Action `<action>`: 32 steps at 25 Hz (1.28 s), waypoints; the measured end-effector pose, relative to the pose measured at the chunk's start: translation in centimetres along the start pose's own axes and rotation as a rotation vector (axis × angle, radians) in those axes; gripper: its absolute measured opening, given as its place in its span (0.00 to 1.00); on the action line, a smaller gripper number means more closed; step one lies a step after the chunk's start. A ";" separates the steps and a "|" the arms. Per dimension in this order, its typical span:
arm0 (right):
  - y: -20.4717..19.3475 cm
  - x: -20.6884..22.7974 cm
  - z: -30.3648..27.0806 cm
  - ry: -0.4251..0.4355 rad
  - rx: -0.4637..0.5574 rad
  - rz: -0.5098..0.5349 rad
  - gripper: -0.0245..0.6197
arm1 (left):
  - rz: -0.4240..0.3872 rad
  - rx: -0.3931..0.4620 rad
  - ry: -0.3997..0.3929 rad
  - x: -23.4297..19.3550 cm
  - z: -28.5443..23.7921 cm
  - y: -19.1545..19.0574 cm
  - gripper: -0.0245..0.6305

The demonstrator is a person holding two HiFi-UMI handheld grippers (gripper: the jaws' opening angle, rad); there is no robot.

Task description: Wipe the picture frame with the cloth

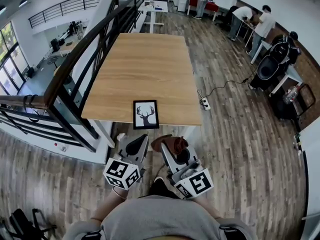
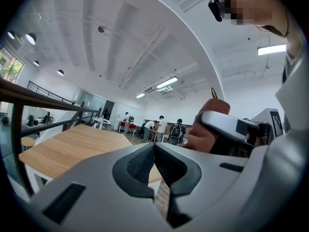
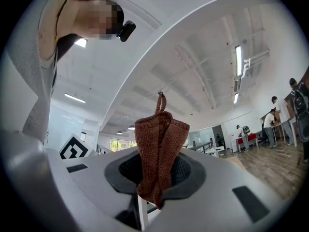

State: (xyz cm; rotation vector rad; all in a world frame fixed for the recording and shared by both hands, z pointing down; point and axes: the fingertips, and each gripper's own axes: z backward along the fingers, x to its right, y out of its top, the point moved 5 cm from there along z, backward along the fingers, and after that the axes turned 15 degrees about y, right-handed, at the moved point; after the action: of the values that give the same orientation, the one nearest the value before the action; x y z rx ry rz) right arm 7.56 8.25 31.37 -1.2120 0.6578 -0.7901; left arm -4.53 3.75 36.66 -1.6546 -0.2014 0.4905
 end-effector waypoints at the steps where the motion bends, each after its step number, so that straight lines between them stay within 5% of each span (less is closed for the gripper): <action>1: 0.2 -1.5 0.3 -0.016 0.001 0.006 0.19 | 0.000 0.008 0.010 -0.2 1.3 0.1 0.05; 11: 1.5 -12.7 5.1 -0.168 -0.009 0.030 0.19 | -0.037 0.024 0.044 1.8 12.4 -0.9 0.05; 22: 3.8 -12.0 9.9 -0.135 0.007 -0.001 0.19 | -0.070 0.098 0.135 6.7 14.5 -0.3 0.05; 32: 3.4 -12.1 9.8 -0.096 -0.020 0.026 0.19 | -0.122 0.117 0.139 7.6 14.0 0.4 0.05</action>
State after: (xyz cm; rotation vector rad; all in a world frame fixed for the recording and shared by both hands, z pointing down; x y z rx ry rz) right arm 9.01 24.11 30.63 -1.2494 0.6031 -0.7011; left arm -3.81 19.36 33.78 -1.5454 -0.1669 0.2883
